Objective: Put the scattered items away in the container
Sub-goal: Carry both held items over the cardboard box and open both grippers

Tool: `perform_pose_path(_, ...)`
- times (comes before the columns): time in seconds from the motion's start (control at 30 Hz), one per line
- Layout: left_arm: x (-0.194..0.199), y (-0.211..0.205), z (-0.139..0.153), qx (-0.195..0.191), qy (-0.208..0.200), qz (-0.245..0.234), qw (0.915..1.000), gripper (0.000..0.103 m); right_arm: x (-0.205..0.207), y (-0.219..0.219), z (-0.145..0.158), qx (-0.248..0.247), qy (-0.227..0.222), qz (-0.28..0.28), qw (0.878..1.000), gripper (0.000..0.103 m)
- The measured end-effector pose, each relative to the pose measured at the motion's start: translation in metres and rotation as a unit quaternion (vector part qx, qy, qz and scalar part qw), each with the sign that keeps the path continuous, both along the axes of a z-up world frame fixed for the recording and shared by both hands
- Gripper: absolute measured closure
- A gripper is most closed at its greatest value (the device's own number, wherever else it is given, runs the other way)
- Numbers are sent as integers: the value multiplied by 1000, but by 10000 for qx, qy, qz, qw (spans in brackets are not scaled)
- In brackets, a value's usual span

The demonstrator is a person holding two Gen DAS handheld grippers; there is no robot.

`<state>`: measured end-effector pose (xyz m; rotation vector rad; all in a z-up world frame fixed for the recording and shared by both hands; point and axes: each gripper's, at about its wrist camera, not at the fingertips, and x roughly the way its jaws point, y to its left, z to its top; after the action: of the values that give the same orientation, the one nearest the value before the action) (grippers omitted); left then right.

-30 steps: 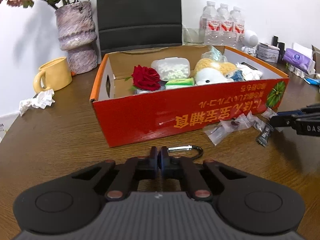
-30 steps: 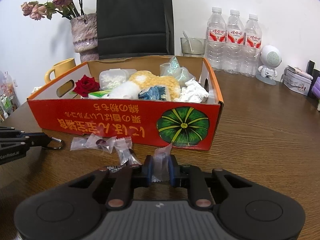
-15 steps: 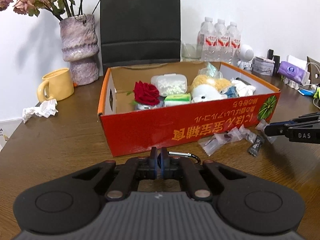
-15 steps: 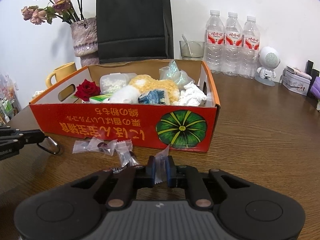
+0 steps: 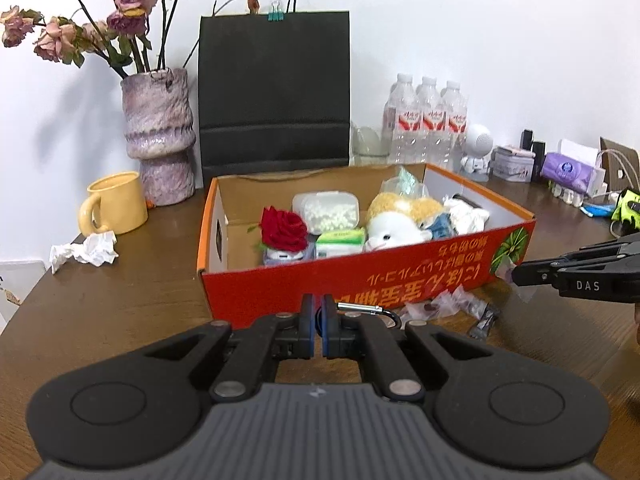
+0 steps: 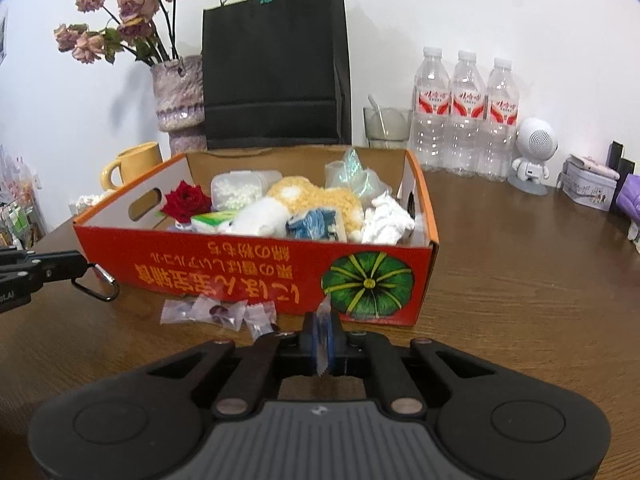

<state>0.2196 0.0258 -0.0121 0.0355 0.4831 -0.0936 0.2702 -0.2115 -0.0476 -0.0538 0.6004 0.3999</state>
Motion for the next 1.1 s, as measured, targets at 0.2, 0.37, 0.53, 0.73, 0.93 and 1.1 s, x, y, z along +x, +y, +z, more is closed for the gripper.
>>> perform_pose_path(0.2,-2,0,22,-155,-277,-5,9995,100,-7,-2,29,271,-362,7,9990,100)
perform_pose_path(0.37,8,0,49,-224,-567,12,9981,100,2,2,56,391,-671,21,9970,100)
perform_pose_path(0.53,34,0,66,-314,-725,83,9968,100,29,15,73,410,-786,7,9961,100)
perform_pose_path(0.73,75,4,56,-544,-583,231,9965,100,75,30,65,442,-709,-149,9964,100)
perform_pose_path(0.93,115,10,36,-502,-235,361,9978,100,123,35,35,367,-278,-341,9984,100)
perform_pose_path(1.1,137,12,18,-482,64,404,9980,100,141,37,21,276,-110,-400,9988,99)
